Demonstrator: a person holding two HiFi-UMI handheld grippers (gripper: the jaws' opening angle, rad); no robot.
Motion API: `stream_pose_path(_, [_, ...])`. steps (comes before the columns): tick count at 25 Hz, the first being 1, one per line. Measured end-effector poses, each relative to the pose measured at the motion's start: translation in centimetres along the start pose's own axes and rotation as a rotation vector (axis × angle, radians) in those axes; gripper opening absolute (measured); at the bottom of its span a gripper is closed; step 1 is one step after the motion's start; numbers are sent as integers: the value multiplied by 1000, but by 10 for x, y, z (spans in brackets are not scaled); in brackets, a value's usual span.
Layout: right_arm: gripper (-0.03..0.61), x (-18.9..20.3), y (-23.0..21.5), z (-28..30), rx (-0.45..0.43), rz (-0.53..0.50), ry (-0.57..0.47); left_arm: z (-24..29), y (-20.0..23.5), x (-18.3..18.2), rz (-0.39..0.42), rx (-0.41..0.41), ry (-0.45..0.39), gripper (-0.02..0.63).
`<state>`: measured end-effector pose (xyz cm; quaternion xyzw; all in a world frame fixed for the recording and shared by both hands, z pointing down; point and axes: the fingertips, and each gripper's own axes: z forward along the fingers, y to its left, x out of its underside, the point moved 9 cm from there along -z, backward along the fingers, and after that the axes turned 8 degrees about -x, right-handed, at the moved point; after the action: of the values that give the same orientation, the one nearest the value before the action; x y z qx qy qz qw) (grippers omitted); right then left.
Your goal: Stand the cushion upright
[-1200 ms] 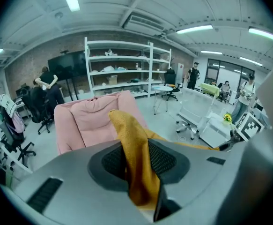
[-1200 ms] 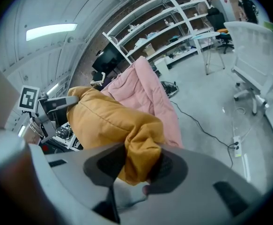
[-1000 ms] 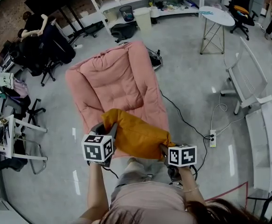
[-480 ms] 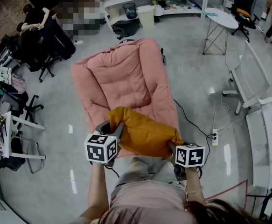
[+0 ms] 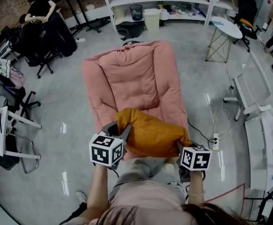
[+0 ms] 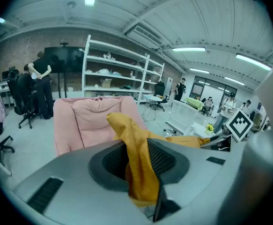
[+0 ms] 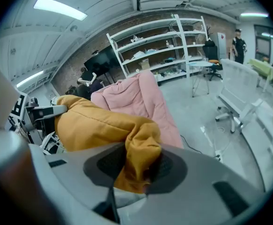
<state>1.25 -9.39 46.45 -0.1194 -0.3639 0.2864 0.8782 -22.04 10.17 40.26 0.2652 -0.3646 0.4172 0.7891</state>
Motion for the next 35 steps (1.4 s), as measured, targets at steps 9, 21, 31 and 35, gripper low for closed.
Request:
stream_pose_path(9, [144, -7, 53, 5, 139, -47, -81, -22, 43, 11, -40, 69, -49, 115])
stream_pose_path(21, [143, -9, 97, 3, 195, -142, -145, -51, 76, 31, -154, 92, -116, 115])
stream_pose_path(31, [143, -48, 107, 20, 137, -275, -209, -57, 94, 36, -260, 29, -151, 115])
stream_pose_path(35, [143, -67, 105, 32, 102, -316, -202, -51, 99, 34, -295, -12, -158, 115])
